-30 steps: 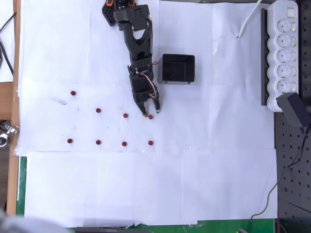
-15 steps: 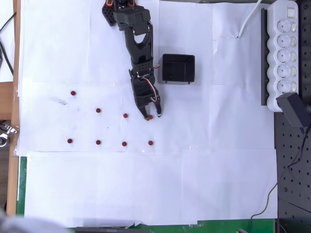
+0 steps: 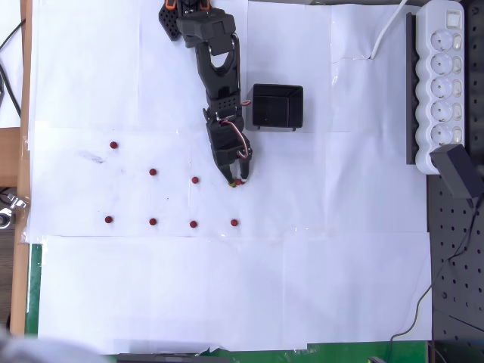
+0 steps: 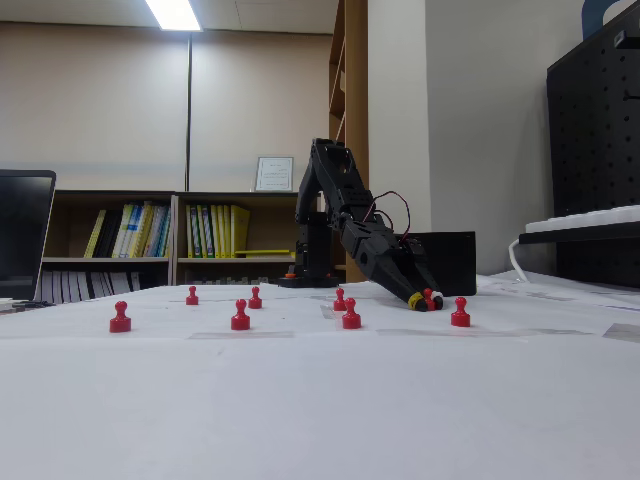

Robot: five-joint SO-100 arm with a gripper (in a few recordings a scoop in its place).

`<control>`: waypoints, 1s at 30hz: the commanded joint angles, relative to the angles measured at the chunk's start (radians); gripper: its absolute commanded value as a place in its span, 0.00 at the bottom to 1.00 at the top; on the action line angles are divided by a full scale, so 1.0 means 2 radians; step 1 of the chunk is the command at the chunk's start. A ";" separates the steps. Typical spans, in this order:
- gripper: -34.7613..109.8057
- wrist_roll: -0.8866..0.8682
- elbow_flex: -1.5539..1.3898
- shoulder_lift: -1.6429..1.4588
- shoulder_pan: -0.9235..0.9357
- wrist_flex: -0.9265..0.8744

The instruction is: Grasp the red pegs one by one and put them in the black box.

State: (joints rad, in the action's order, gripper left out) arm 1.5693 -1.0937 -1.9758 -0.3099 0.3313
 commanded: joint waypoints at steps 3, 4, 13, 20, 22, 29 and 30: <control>0.24 0.089 -0.058 0.088 -0.002 -0.173; 0.24 0.109 -0.074 0.113 -0.005 -0.219; 0.24 0.264 -0.207 0.316 -0.073 -0.588; 0.24 0.343 -0.295 0.383 -0.146 -0.769; 0.24 0.343 -0.278 0.392 -0.160 -0.781; 0.24 0.346 -0.147 0.398 -0.205 -0.735; 0.24 0.346 -0.139 0.397 -0.214 -0.729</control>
State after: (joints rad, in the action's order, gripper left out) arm 2.2457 -1.3852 -1.2425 -0.6826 -1.1643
